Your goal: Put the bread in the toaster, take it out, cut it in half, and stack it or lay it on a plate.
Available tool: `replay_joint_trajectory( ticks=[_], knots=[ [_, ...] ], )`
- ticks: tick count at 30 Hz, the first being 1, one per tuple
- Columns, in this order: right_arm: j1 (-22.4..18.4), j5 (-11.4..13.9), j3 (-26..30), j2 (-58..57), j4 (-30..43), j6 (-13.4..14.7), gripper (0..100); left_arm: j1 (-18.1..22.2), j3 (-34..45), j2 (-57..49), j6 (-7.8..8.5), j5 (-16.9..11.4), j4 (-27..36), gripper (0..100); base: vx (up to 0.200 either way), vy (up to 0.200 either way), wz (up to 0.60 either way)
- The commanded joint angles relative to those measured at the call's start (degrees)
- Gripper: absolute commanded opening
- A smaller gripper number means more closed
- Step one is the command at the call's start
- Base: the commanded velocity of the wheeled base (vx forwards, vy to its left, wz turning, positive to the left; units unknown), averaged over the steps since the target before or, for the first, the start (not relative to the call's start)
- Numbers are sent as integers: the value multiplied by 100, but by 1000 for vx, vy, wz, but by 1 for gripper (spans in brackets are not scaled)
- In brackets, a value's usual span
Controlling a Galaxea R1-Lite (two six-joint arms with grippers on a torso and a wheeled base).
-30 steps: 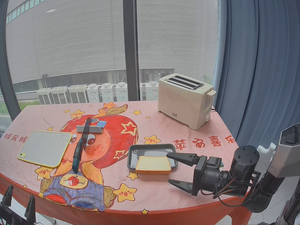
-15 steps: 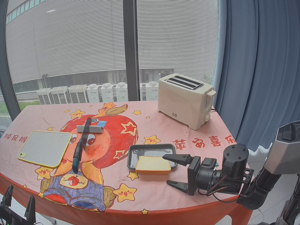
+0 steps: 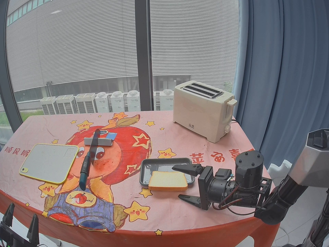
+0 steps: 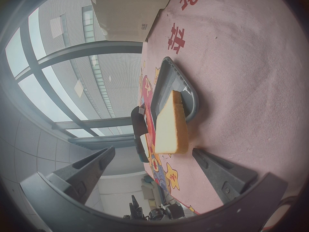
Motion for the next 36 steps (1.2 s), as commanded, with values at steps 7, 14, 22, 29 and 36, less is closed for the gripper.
replay_joint_trajectory(
  ticks=[7,14,22,29,36],
  knots=[
    [-46,2,-345,-245,394,8,100,0,84,-57,-4,4,-2,100,0,0,0],
    [-134,2,-354,-210,411,-1,100,0,84,-57,-4,4,-2,100,0,0,0],
    [-204,2,-363,-140,420,-1,100,0,84,-57,-4,4,-2,100,0,0,0],
    [-204,2,-363,-113,438,-1,100,0,84,-57,-4,4,-2,100,0,0,0],
    [-134,-7,-415,-122,789,-1,0,0,84,-57,-4,4,-2,100,0,0,0]
  ],
)
